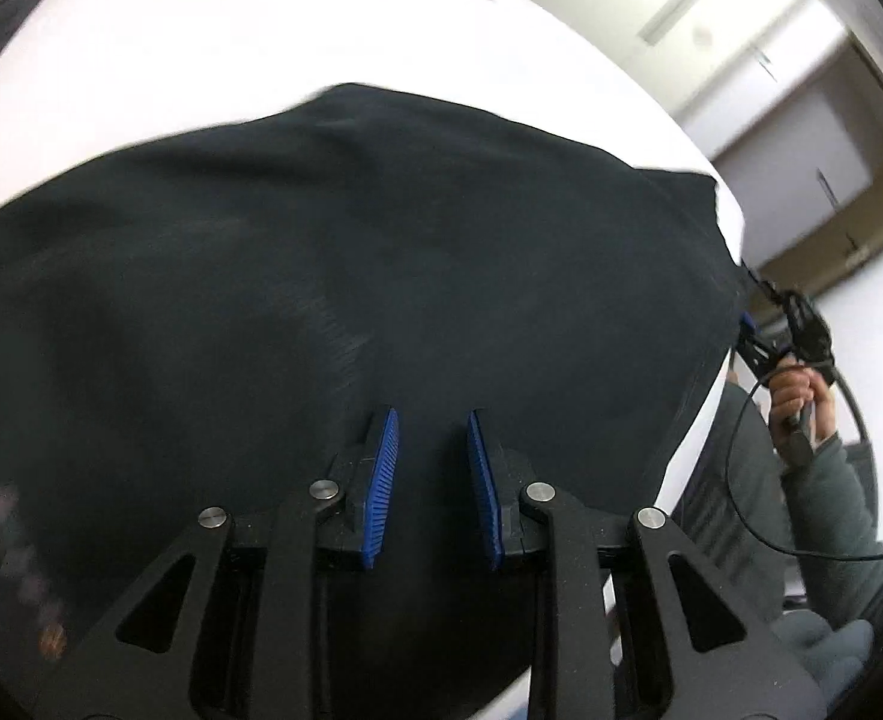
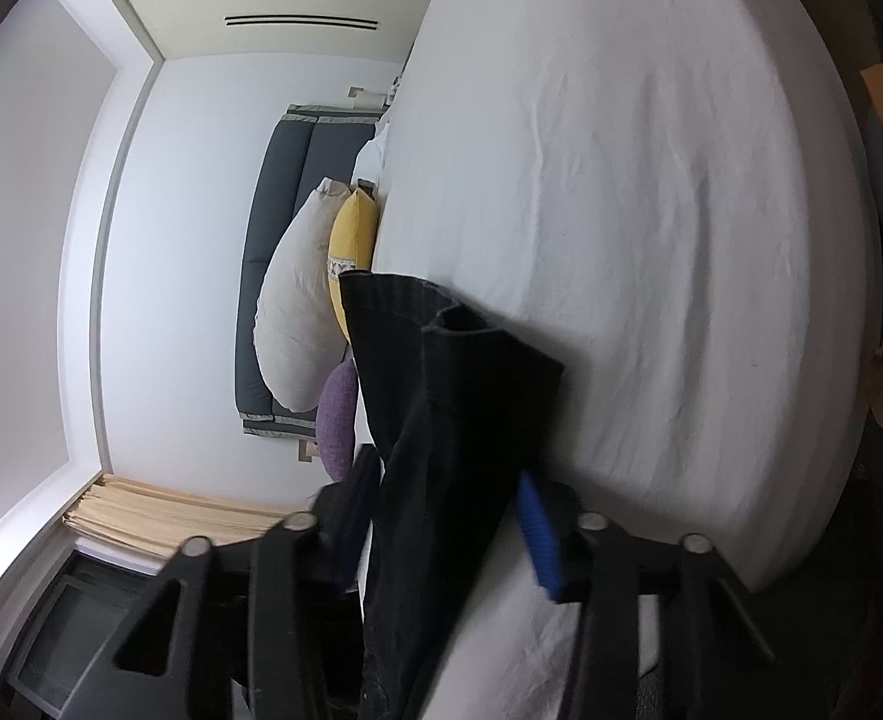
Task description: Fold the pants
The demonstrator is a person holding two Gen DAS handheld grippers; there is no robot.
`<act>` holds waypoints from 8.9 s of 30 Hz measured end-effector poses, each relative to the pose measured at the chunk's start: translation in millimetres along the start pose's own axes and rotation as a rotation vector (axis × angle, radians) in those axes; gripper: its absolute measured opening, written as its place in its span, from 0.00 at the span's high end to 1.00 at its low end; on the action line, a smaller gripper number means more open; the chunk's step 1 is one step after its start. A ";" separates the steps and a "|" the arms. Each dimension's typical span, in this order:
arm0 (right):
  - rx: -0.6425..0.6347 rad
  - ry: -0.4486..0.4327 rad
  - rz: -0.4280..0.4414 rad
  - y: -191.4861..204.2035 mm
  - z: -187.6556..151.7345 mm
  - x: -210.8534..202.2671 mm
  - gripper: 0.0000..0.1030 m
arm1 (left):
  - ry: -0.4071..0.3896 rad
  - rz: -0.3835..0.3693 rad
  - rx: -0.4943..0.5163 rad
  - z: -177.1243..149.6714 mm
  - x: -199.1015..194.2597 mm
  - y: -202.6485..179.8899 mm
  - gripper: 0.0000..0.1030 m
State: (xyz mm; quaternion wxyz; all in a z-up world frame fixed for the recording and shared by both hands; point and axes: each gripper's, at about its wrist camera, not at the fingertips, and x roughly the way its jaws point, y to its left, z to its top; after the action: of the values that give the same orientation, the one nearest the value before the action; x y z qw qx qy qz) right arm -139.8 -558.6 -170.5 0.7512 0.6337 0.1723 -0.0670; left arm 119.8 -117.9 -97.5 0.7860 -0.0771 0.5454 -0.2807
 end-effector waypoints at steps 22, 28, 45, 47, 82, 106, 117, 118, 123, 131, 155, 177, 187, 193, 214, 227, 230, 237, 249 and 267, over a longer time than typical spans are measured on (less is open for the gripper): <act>0.005 -0.010 0.016 3.9 11.5 31.3 0.92 | 0.061 -0.172 0.084 85.3 110.3 -129.7 0.77; -0.077 -0.037 -0.083 23.7 10.0 38.1 0.93 | 0.056 -0.240 0.015 82.2 108.0 -108.3 0.77; -1.223 0.349 -0.394 191.7 -225.1 146.9 0.95 | -0.114 -0.338 -0.302 74.3 33.2 -37.7 0.06; -1.277 0.388 -0.456 173.1 -249.5 159.4 0.95 | -0.089 -0.356 -0.341 72.4 31.6 -26.3 0.06; -1.718 0.353 -0.383 205.9 -366.7 167.3 0.95 | 0.138 -0.313 -0.184 102.6 36.5 6.8 0.88; -1.388 0.845 -0.198 200.4 -355.4 187.4 0.36 | 0.052 0.121 -0.060 74.1 16.1 -14.6 0.84; -0.694 0.875 0.012 189.3 -161.6 244.9 0.40 | 0.029 0.269 0.103 66.7 44.3 -103.2 0.84; -0.681 0.875 -0.003 183.4 -161.4 253.5 0.40 | 0.083 0.283 0.115 60.6 64.5 -106.0 0.84; -0.616 0.931 -0.101 142.5 -155.0 293.3 0.64 | 0.110 0.338 0.141 54.3 88.2 -114.8 0.84; -0.653 1.028 -0.070 141.5 -173.9 254.9 0.63 | 0.111 0.358 0.146 49.5 81.0 -106.0 0.84; -0.649 1.057 -0.089 142.5 -164.8 306.1 0.62 | 0.101 0.350 0.145 44.5 67.4 -94.1 0.84; -0.912 0.914 -0.023 199.0 -213.6 162.2 0.37 | -0.114 0.221 -0.146 2.4 -45.7 -14.7 0.84; -0.849 1.187 0.227 243.3 -342.8 290.0 0.37 | -0.299 0.192 -0.641 -105.2 -153.1 128.6 0.84; -0.727 1.235 -0.063 171.9 -362.4 359.5 0.54 | -0.320 0.074 -0.792 -127.7 -151.8 170.0 0.84; -0.464 1.177 0.147 164.0 -352.8 338.4 0.35 | -0.464 -0.138 -1.057 -191.3 -140.9 182.4 0.02; -0.487 1.201 0.183 182.0 -356.3 331.9 0.35 | -0.550 -0.210 -1.134 -180.3 -108.8 197.9 0.59; -0.511 1.211 0.181 189.7 -360.4 336.0 0.35 | -0.558 -0.229 -1.134 -180.8 -109.1 199.4 0.66; -0.593 1.253 0.120 203.2 -377.6 349.6 0.35 | -0.588 -0.248 -1.086 -176.1 -118.5 198.7 0.75; -0.638 1.218 -0.108 175.8 -376.9 370.2 0.54 | -0.584 -0.207 -1.027 -172.0 -127.0 191.6 0.79; -0.516 1.034 -0.027 165.6 -280.0 319.6 0.28 | -0.589 -0.018 -0.615 -80.4 -173.9 98.4 0.84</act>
State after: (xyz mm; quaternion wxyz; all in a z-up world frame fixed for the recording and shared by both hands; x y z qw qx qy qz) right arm 162.1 -216.8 -165.0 0.6987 0.3781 0.5357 0.2861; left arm 39.5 70.1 -29.6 0.8461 -0.3898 0.3551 -0.0777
